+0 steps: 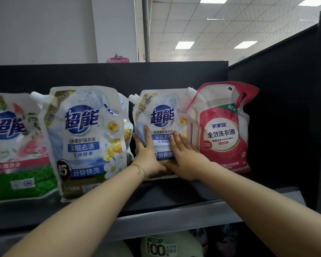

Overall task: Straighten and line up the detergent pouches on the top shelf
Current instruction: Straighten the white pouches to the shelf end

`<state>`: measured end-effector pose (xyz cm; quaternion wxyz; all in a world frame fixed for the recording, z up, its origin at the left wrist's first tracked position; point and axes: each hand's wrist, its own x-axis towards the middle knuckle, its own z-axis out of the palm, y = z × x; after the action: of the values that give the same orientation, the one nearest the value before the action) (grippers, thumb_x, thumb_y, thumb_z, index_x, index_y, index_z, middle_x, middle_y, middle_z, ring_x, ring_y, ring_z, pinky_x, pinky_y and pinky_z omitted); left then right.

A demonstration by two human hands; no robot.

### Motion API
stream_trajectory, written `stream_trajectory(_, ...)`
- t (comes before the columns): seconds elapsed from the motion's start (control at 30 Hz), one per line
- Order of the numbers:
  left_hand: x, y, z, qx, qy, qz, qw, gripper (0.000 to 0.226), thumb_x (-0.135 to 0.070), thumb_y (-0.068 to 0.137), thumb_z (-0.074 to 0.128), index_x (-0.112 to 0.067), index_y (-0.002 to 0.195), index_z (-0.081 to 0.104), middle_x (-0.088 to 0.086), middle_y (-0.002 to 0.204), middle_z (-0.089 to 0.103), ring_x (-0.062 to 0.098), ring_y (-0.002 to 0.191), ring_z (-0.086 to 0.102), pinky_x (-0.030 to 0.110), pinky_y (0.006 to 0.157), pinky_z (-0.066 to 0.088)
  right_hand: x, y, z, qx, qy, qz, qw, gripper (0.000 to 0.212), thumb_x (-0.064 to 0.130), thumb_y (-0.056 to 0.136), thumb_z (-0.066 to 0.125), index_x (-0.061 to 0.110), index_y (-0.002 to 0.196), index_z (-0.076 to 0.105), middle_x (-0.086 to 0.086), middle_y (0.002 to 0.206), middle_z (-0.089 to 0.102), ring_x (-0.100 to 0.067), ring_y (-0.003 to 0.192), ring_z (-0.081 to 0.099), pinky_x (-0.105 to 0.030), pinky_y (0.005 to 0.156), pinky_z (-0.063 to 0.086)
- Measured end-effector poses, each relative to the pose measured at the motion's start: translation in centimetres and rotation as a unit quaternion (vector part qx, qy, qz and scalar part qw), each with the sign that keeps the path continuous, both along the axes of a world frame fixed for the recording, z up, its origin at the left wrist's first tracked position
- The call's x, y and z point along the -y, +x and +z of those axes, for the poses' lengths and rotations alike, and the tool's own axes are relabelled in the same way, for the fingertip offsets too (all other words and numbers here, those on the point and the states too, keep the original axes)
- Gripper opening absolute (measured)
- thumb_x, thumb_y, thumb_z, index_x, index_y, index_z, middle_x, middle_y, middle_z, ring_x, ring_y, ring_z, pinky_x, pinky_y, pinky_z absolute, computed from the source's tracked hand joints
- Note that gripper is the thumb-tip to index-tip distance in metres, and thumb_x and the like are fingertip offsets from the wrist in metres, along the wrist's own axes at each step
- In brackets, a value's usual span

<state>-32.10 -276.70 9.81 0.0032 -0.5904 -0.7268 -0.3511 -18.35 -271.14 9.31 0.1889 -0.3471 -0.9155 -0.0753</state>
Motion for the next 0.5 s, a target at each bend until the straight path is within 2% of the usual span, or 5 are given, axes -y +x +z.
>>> stream_trajectory(0.1,0.4,-0.1,-0.1,-0.060,-0.008,0.048,0.997,0.130,-0.043,0.076,0.075,-0.033,0.135,-0.040,0.015,0.151,-0.031,0.039,0.144,-0.001,0.046,0.117,0.018,0.6,0.2,0.5,-0.037,0.039,-0.004,0.999,0.082,0.051,0.091,0.049,0.006,0.150,0.015,-0.011,0.160,0.004,-0.025,0.147,0.005,-0.045,0.113,0.023)
stream_trajectory(0.2,2.1,-0.4,-0.2,-0.124,-0.005,0.028,0.992,0.112,-0.025,0.080,0.071,-0.031,0.148,-0.018,0.011,0.154,-0.001,0.032,0.136,0.030,0.040,0.107,0.038,1.2,-0.4,0.5,-0.100,0.174,0.022,0.980,0.041,0.032,0.084,0.055,0.006,0.115,0.056,-0.015,0.123,0.051,-0.036,0.114,0.047,-0.044,0.085,0.043)
stream_trajectory(0.33,6.0,-1.3,0.2,-0.154,0.008,-0.036,0.987,0.060,-0.022,0.078,0.071,-0.026,0.129,0.041,0.001,0.117,0.054,0.020,0.104,0.058,0.036,0.085,0.053,2.8,-3.2,0.4,-0.169,0.184,0.091,0.964,0.023,0.023,0.079,0.060,0.006,0.094,0.059,-0.012,0.096,0.058,-0.033,0.090,0.055,-0.040,0.073,0.042)
stream_trajectory(0.4,8.5,-1.9,0.6,-0.159,0.029,-0.041,0.986,0.032,-0.024,0.078,0.068,-0.023,0.106,0.052,-0.003,0.098,0.059,0.017,0.091,0.059,0.037,0.079,0.054,4.1,-5.0,0.3,-0.188,0.169,0.123,0.960,0.023,0.025,0.080,0.059,0.007,0.094,0.061,-0.011,0.095,0.058,-0.030,0.090,0.054,-0.038,0.074,0.041)
stream_trajectory(0.5,11.7,-4.1,1.1,-0.193,0.079,0.012,0.978,0.025,-0.026,0.080,0.065,-0.023,0.103,0.055,-0.006,0.095,0.059,0.015,0.087,0.058,0.035,0.075,0.052,6.2,-7.5,0.3,-0.203,0.161,0.174,0.950,0.020,0.027,0.083,0.060,0.009,0.092,0.058,-0.008,0.089,0.057,-0.029,0.082,0.056,-0.037,0.068,0.043)
